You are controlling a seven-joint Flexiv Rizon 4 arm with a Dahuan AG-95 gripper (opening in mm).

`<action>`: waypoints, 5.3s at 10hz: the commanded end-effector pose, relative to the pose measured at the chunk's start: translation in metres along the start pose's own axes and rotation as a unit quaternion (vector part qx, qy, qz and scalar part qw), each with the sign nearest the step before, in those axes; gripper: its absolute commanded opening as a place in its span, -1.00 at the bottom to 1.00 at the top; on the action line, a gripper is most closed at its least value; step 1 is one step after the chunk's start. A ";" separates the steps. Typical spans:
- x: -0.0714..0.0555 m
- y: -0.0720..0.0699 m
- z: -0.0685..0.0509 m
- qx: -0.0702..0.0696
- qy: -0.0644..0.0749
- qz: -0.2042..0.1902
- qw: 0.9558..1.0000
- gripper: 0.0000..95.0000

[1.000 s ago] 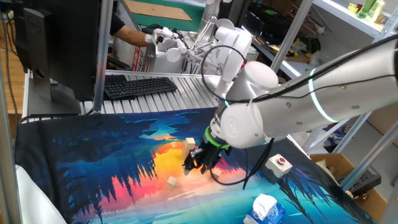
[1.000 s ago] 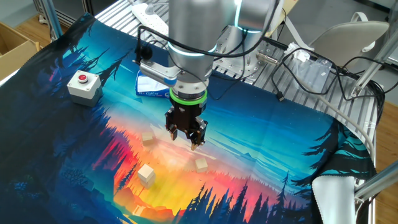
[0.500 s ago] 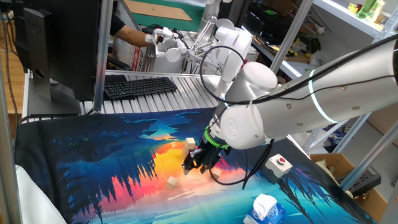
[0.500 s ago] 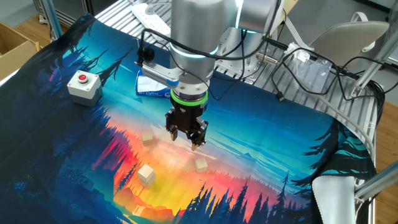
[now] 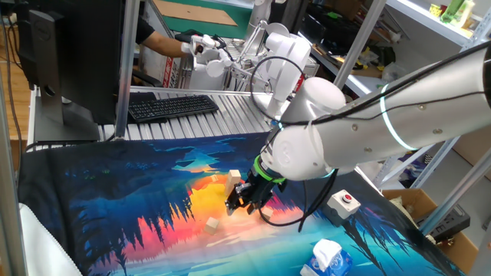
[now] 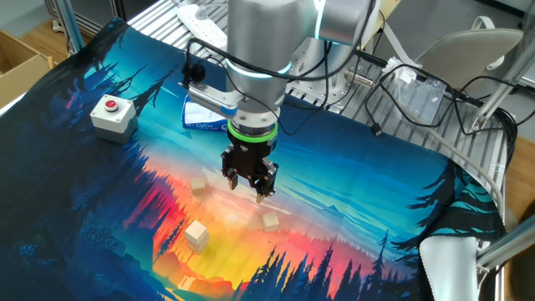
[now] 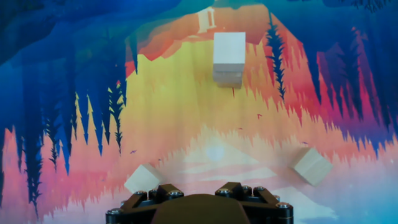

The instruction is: Stack the blocks in a vertical line of five

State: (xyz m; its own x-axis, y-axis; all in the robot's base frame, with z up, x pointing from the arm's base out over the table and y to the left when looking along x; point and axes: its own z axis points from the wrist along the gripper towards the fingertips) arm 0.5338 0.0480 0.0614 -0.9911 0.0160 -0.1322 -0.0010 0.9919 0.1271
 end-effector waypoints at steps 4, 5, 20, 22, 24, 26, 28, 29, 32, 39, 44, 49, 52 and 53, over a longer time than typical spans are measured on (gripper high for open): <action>-0.001 0.000 0.001 0.006 -0.017 -0.059 0.998 -1.00; -0.001 0.000 0.001 0.003 -0.018 -0.061 0.998 -1.00; -0.001 0.000 0.001 -0.017 -0.024 -0.030 0.999 0.60; -0.001 0.000 0.001 -0.023 -0.023 -0.018 0.999 1.00; -0.003 0.006 -0.003 -0.019 -0.010 -0.023 0.999 0.60; -0.008 0.024 -0.015 -0.013 0.000 -0.006 1.000 0.60; -0.008 0.045 -0.020 -0.001 0.002 0.012 1.000 0.60; -0.006 0.061 -0.021 0.009 0.003 0.023 1.000 0.60; -0.006 0.089 -0.026 0.022 0.006 0.047 0.999 0.60; -0.018 0.090 -0.012 0.074 0.010 0.069 0.995 0.20; -0.018 0.085 -0.001 0.077 0.006 0.066 0.995 0.20; -0.019 0.081 0.000 0.053 0.005 0.135 0.989 0.20; -0.020 0.071 0.002 0.052 -0.001 0.164 0.985 0.20; -0.020 0.070 0.002 0.049 -0.001 0.174 0.983 0.20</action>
State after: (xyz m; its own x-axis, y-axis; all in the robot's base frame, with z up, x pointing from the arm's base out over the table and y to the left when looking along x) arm 0.5545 0.1189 0.0702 -0.9330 0.3448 -0.1033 0.3397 0.9383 0.0643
